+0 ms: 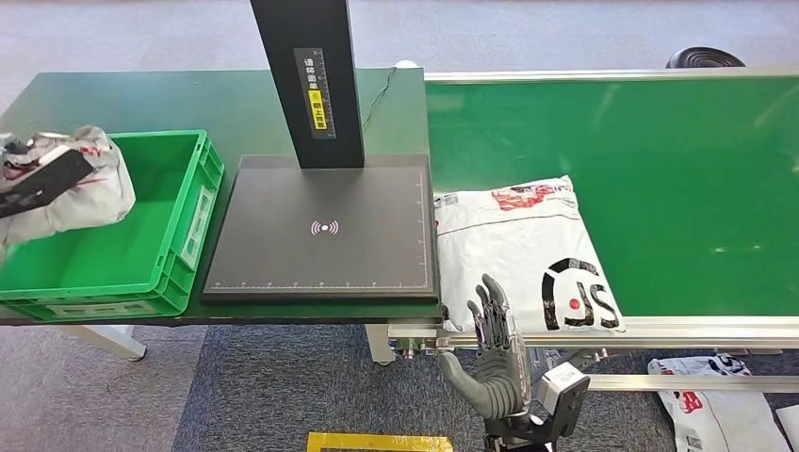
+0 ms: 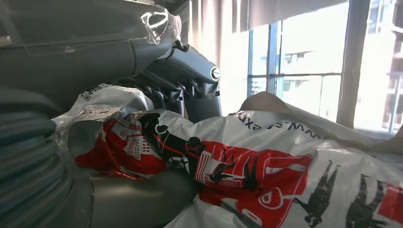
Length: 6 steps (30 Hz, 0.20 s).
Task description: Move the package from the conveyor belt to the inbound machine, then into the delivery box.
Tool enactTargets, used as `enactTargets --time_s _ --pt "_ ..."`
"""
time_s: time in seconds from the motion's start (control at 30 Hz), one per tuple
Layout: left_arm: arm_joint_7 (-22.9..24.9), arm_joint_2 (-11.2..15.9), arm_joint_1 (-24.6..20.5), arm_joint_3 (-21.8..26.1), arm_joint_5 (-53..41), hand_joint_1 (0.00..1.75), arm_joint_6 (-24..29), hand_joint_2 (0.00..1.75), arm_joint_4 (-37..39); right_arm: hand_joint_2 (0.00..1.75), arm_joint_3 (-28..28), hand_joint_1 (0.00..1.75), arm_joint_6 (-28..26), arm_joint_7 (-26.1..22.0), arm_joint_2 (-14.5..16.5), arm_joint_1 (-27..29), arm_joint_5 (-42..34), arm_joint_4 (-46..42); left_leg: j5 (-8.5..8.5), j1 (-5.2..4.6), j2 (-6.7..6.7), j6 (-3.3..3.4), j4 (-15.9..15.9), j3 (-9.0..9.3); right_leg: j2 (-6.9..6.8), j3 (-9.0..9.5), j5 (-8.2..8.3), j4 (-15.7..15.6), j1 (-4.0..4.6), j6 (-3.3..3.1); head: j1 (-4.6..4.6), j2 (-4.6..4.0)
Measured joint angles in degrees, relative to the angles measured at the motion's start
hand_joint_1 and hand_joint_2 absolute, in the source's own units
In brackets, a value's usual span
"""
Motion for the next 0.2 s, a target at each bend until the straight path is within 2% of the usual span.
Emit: enactTargets --time_s 0.13,0.17,0.2 --pt "-2.5 1.7 6.8 2.3 3.0 1.75 1.5 1.75 -0.2 1.75 -0.2 0.0 -0.3 0.0 -0.1 1.1 0.3 -0.1 -0.04 -0.01 0.05 -0.02 0.0 0.03 0.03 -0.01 -0.03 0.0 0.0 -0.03 0.02 0.0" --pt "-3.0 2.1 8.7 2.9 3.8 1.31 2.1 1.75 -0.3 1.75 -0.2 0.0 -0.3 0.1 -0.1 1.4 0.4 -0.1 -0.06 -0.01 0.06 -0.03 0.0 0.03 0.03 -0.01 -0.04 0.0 0.0 -0.04 0.01 0.0" --pt "-3.3 2.3 9.6 3.2 4.2 1.16 2.4 1.75 -0.3 1.75 -0.2 0.0 -0.3 0.1 -0.1 1.5 0.4 -0.1 -0.06 0.0 0.07 -0.04 0.0 0.03 0.03 -0.01 -0.05 0.0 0.0 -0.05 0.02 0.0"
